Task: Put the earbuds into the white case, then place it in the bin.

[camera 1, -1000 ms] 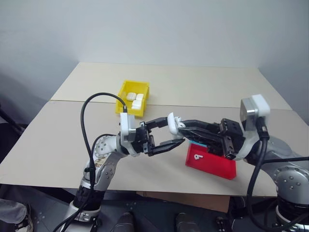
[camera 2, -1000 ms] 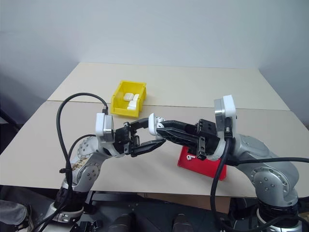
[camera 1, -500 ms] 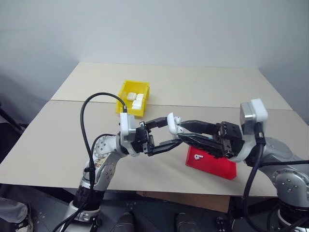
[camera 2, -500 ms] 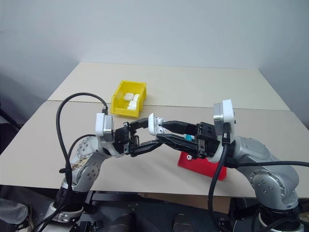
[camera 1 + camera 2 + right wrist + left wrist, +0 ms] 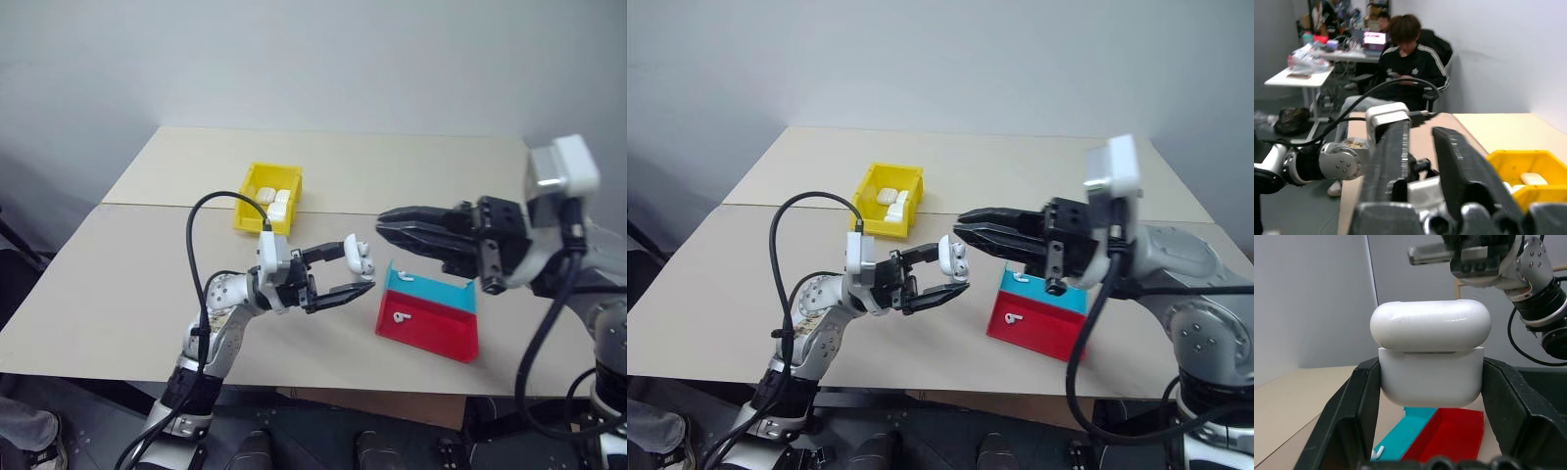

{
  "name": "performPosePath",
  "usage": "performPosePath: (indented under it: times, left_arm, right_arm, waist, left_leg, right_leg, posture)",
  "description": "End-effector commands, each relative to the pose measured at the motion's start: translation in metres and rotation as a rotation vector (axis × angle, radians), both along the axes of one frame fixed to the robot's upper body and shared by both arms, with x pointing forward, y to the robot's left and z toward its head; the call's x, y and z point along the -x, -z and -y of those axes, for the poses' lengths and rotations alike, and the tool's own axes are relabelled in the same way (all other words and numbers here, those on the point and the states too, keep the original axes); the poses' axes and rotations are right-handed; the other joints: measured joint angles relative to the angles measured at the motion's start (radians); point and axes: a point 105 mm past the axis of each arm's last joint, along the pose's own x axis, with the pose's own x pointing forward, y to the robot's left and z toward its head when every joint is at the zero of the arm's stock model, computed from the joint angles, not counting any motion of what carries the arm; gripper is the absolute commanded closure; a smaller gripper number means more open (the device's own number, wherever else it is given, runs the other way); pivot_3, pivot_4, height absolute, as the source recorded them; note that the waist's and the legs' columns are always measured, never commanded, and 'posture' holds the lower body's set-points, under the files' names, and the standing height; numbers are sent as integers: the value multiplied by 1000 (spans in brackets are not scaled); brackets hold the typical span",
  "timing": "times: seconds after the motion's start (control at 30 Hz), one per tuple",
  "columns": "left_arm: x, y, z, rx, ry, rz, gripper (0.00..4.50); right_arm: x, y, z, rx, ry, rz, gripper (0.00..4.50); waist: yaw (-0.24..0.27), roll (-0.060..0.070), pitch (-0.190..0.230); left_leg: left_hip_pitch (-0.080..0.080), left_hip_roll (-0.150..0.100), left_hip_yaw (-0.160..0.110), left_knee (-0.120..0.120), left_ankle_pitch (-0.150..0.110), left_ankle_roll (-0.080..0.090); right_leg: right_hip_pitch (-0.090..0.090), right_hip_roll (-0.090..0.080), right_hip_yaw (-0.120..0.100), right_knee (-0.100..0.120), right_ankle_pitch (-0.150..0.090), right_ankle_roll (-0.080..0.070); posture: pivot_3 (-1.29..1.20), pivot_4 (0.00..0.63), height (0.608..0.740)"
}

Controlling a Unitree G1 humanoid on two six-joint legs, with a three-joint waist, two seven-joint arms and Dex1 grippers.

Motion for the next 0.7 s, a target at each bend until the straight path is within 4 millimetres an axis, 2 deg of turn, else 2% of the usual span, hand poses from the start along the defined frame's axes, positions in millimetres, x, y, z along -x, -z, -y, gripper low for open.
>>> performPosePath:
  times: [0.03,0.2,0.43,0.7]
  left_arm:
    - [3,-8,7,6,21,67,1730]
    - [2,-5,11,-5,25,81,1730]
    - [2,-4,12,-10,16,99,1730]
    - [5,-11,6,12,12,102,1730]
  right_arm:
    - [-4,3,-10,89,-1,41,4468]
    - [-10,14,-18,208,-17,83,4468]
    - [-14,26,-25,279,-20,158,4468]
    - [-24,36,-10,371,42,163,4468]
  waist:
    - [2,0,0]
    - [9,0,0]
    - [19,0,0]
    - [23,0,0]
  left_leg:
    - [-1,0,0,0,1,1]
    - [-3,0,0,0,3,7]
    - [-3,0,0,0,3,6]
    - [-3,0,0,1,1,2]
  right_leg:
    - [0,0,0,0,0,0]
    - [-2,0,0,0,0,0]
    - [-2,0,0,0,0,0]
    - [-2,0,0,0,0,1]
  posture:
    - [0,150,740]
    - [0,150,740]
    - [0,150,740]
    - [0,150,740]
